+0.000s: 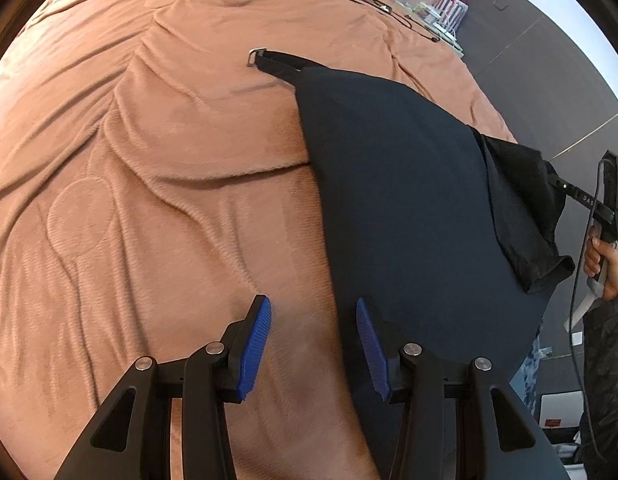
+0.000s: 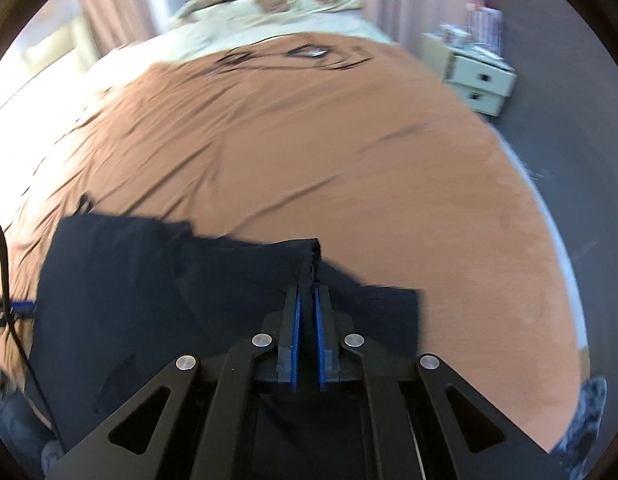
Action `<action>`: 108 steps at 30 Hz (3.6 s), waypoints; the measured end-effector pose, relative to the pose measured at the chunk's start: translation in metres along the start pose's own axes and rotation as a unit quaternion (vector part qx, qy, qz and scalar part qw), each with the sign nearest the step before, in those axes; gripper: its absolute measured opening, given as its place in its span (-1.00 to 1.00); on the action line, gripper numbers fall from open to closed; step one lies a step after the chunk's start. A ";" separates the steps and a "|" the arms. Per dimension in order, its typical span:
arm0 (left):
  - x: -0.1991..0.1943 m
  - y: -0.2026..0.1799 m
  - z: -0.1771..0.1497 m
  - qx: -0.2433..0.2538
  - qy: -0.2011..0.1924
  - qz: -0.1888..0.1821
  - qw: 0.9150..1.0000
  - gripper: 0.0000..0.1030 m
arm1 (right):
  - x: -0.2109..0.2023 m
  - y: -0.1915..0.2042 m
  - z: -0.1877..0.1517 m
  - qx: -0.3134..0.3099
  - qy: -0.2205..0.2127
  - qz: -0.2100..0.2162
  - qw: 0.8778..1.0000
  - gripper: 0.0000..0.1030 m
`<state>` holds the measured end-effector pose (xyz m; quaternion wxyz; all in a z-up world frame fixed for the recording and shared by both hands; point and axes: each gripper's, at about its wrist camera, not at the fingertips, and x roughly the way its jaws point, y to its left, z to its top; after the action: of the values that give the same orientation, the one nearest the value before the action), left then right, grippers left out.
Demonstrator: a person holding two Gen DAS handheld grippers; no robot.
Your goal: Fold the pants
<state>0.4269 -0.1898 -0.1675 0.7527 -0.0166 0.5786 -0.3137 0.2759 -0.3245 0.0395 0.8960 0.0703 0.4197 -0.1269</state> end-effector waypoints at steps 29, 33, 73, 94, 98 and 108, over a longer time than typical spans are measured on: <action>0.019 -0.020 0.003 0.004 0.006 0.001 1.000 -0.08 | -0.023 0.035 -0.036 -0.037 -0.033 -0.007 0.999 0.32; 0.016 -0.019 0.000 0.007 0.005 0.000 1.000 -0.08 | -0.031 0.053 -0.056 -0.061 -0.038 0.021 0.997 0.32; -0.010 0.009 -0.028 -0.015 0.002 -0.025 1.000 -0.08 | -0.013 0.082 -0.079 -0.144 0.010 0.079 0.986 -0.84; -0.016 0.013 -0.019 -0.017 -0.007 -0.022 1.000 -0.08 | -0.006 -0.006 0.012 -0.028 -0.026 0.025 0.999 -0.92; -0.016 0.015 -0.017 -0.019 -0.006 -0.021 1.000 -0.08 | 0.000 -0.008 0.023 -0.027 -0.025 0.012 0.999 -0.93; -0.015 0.010 -0.015 -0.018 -0.008 -0.026 0.999 -0.08 | 0.013 -0.010 0.039 0.007 -0.023 -0.058 0.998 -0.83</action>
<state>0.4161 -0.1693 -0.1632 0.7484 -0.0476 0.5774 -0.3229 0.3099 -0.3451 0.0537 0.8959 0.0490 0.4018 -0.1832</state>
